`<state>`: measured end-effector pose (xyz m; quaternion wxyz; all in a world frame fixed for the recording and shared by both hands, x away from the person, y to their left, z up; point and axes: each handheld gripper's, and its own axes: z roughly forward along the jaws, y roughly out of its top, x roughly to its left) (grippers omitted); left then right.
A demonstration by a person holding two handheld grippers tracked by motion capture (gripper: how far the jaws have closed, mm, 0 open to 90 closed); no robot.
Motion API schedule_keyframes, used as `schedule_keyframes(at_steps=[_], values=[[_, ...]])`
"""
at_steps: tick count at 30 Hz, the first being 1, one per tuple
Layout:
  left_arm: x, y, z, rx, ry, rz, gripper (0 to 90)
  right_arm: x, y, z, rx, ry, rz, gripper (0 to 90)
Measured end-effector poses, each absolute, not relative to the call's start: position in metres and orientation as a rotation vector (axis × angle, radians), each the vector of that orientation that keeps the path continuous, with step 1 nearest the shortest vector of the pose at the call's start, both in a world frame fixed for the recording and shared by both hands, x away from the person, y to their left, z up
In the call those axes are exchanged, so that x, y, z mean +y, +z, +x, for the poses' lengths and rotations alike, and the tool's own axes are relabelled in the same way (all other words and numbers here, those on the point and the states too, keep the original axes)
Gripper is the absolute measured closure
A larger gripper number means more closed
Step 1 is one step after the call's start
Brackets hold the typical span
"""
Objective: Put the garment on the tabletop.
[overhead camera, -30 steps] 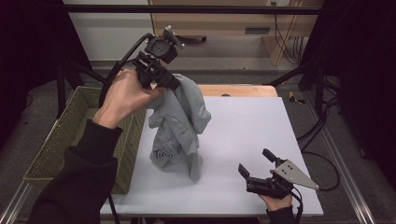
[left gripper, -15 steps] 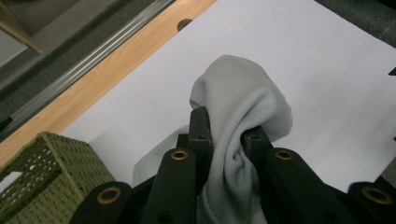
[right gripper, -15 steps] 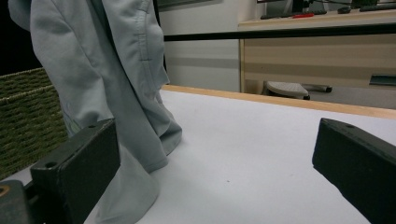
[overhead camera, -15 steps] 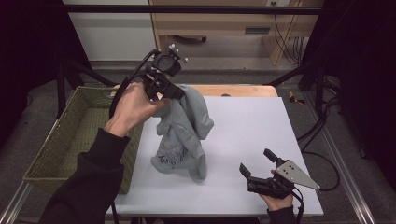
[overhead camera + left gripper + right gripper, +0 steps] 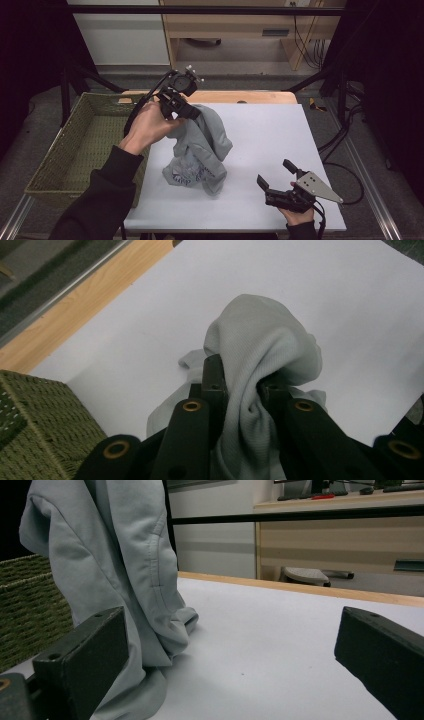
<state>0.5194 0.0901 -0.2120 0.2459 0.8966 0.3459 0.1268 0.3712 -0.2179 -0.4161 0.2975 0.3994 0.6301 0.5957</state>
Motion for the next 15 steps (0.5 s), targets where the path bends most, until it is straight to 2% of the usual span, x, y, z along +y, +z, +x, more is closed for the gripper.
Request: schedule_keyframes(at_steps=[15], values=[[0.083, -0.252, 0.527, 0.953, 0.264, 2.486, 78.1, -0.218, -0.416, 0.371, 1.673, 1.577, 1.061, 1.2]])
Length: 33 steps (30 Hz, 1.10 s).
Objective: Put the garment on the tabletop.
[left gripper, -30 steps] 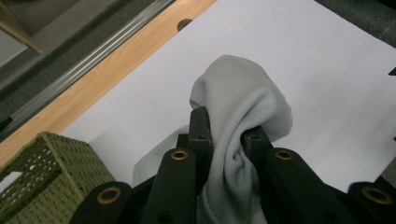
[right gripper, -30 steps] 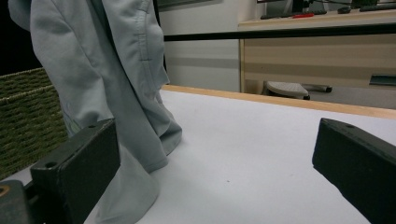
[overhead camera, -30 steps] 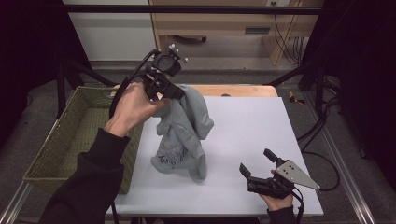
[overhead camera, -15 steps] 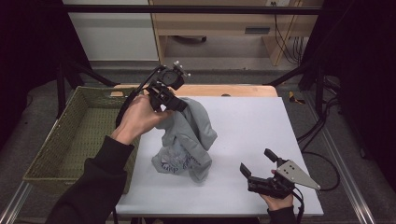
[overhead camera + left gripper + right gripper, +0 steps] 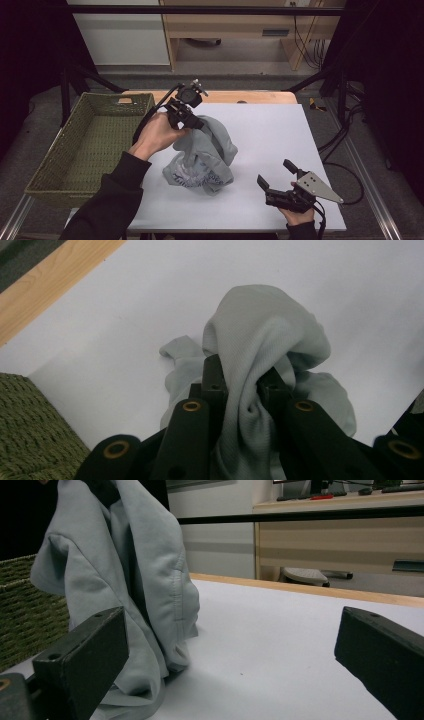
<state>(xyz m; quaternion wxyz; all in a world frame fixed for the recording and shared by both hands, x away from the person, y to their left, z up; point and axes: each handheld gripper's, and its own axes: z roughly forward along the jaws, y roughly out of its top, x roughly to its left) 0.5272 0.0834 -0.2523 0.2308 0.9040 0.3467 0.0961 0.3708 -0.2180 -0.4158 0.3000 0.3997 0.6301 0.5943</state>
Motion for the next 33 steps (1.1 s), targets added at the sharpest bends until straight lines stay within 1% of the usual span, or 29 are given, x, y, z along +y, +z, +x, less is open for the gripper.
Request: schedule_keyframes(at_steps=[7, 13, 27, 28, 30, 31, 33], values=[[0.082, -0.277, 0.53, 0.946, 0.251, 2.52, 78.1, -0.217, -0.416, 0.371, 1.669, 1.584, 1.047, 1.2], [0.079, -0.3, 0.53, 0.968, 0.2, 2.513, 77.9, -0.217, -0.416, 0.37, 1.68, 1.578, 1.056, 1.2], [0.065, -0.331, 0.528, 0.945, 0.178, 2.581, 76.3, -0.216, -0.417, 0.371, 1.682, 1.575, 1.061, 0.9], [0.065, -0.331, 0.528, 0.942, 0.182, 2.578, 75.2, -0.216, -0.417, 0.371, 1.679, 1.575, 1.053, 0.9], [0.066, -0.33, 0.529, 0.939, 0.186, 2.571, 69.7, -0.217, -0.417, 0.371, 1.684, 1.57, 1.04, 0.9], [0.067, -0.328, 0.529, 0.937, 0.185, 2.56, 65.7, -0.217, -0.417, 0.371, 1.684, 1.57, 1.042, 0.9], [0.069, -0.326, 0.528, 0.945, 0.194, 2.512, 53.2, -0.216, -0.417, 0.371, 1.682, 1.573, 1.058, 0.9]])
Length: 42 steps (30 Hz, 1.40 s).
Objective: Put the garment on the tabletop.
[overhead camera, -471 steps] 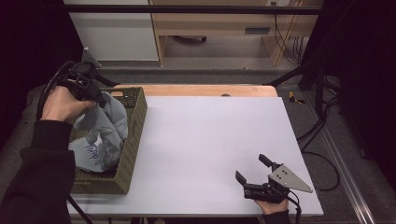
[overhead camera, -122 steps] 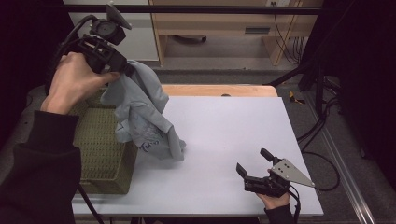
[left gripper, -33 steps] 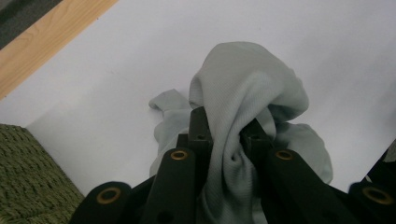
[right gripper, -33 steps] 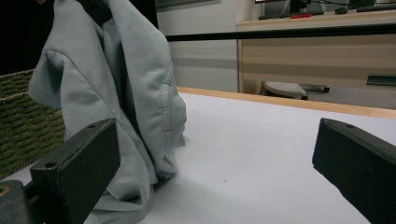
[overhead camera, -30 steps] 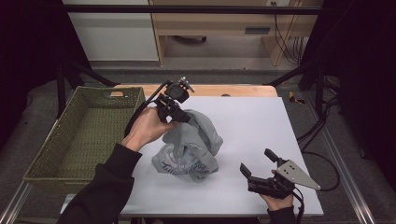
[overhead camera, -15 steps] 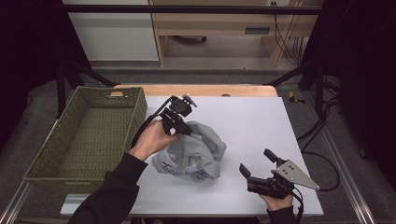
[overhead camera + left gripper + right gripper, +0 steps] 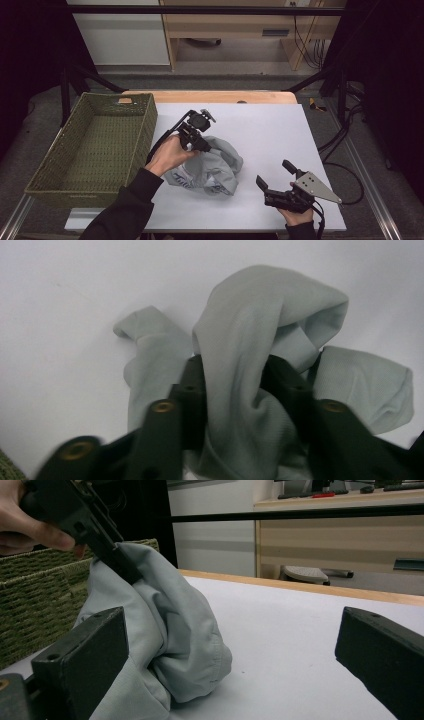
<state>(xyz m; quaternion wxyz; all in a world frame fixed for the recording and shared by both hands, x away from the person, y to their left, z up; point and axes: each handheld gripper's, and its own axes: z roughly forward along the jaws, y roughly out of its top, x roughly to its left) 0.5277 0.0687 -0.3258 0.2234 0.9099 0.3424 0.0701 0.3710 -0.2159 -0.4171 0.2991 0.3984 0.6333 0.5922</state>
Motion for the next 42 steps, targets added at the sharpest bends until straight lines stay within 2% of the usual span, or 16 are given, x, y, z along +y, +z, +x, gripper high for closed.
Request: schedule_keyframes(at_steps=[3, 7, 11, 17, 20, 23, 26, 42], values=[[0.074, -0.319, 0.526, 0.92, 0.216, 2.465, 37.3, -0.216, -0.417, 0.371, 1.682, 1.574, 1.063, 0.9], [0.08, -0.31, 0.521, 0.895, 0.226, 2.395, 25.5, -0.215, -0.417, 0.371, 1.681, 1.567, 1.066, 0.8], [0.08, -0.307, 0.514, 0.882, 0.28, 2.369, 14.5, -0.215, -0.417, 0.371, 1.686, 1.575, 1.074, 0.8], [0.085, -0.312, 0.501, 0.879, 0.36, 2.325, 4.3, -0.216, -0.417, 0.371, 1.681, 1.577, 1.069, 0.7], [0.092, -0.314, 0.491, 0.839, 0.394, 2.25, 4.6, -0.216, -0.417, 0.371, 1.683, 1.576, 1.067, 0.6], [0.099, -0.317, 0.483, 0.81, 0.348, 2.198, 5.6, -0.216, -0.417, 0.372, 1.679, 1.575, 1.064, 0.6], [0.104, -0.322, 0.472, 0.787, 0.386, 2.166, 4.6, -0.216, -0.417, 0.372, 1.682, 1.577, 1.065, 0.6], [0.15, -0.349, 0.433, 0.776, 0.432, 1.894, 4.4, -0.217, -0.417, 0.373, 1.68, 1.571, 1.047, 0.3]])
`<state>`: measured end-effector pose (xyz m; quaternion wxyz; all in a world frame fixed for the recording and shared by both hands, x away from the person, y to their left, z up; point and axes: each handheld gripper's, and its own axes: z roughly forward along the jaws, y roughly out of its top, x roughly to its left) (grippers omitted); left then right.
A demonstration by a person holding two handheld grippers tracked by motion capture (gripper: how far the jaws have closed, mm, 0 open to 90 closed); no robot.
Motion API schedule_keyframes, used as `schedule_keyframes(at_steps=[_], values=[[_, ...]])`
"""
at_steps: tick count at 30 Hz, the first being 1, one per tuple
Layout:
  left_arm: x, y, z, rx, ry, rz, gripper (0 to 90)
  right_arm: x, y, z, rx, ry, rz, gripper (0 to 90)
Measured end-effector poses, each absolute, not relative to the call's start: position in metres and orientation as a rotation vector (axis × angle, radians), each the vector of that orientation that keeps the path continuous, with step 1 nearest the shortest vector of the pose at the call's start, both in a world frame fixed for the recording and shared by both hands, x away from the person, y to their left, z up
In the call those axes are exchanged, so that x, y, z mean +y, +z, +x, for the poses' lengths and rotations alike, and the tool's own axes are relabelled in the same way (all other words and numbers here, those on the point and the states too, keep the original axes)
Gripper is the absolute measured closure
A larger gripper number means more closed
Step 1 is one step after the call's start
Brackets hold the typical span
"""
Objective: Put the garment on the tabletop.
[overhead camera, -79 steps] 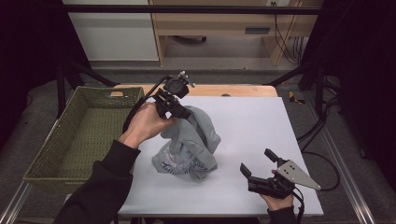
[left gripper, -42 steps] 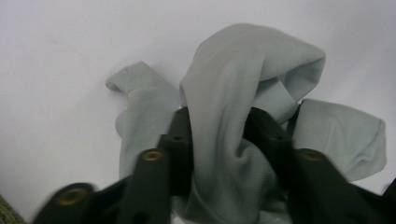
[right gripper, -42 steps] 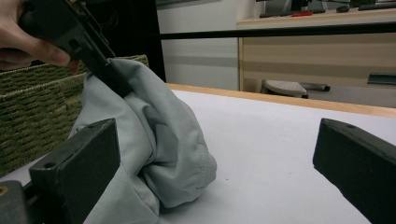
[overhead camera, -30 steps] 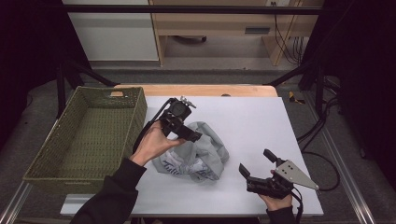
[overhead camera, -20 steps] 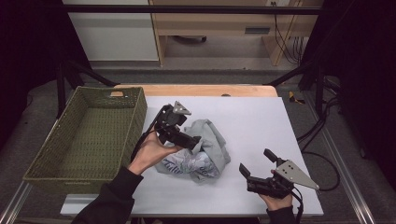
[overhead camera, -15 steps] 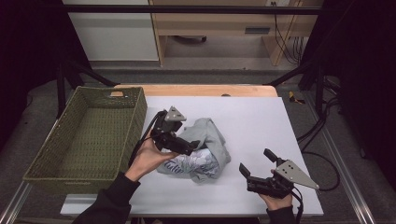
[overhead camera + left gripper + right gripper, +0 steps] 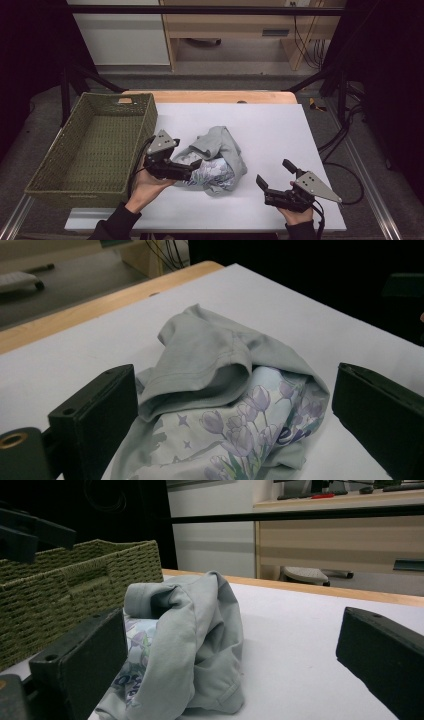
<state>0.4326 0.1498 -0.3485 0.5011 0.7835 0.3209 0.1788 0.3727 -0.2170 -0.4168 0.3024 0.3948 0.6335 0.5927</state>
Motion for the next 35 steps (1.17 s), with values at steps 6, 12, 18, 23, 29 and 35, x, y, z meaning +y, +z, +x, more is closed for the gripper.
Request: schedule_keyframes(at_steps=[6, 12, 18, 23, 29, 35], values=[[0.17, -0.353, 0.415, 0.764, 0.45, 1.825, 4.7, -0.216, -0.416, 0.371, 1.681, 1.58, 1.064, 0.3], [0.184, -0.359, 0.4, 0.757, 0.486, 1.789, 4.9, -0.216, -0.416, 0.372, 1.685, 1.58, 1.053, 0.3], [0.196, -0.365, 0.394, 0.78, 0.491, 1.764, 4.7, -0.218, -0.415, 0.371, 1.678, 1.58, 1.042, 0.2], [0.209, -0.37, 0.392, 0.806, 0.48, 1.723, 4.1, -0.218, -0.415, 0.37, 1.684, 1.58, 1.049, 0.2], [0.222, -0.375, 0.39, 0.83, 0.505, 1.687, 4.0, -0.218, -0.416, 0.37, 1.691, 1.58, 1.047, 0.2], [0.227, -0.377, 0.392, 0.849, 0.501, 1.678, 4.0, -0.219, -0.415, 0.369, 1.688, 1.583, 1.048, 0.2]])
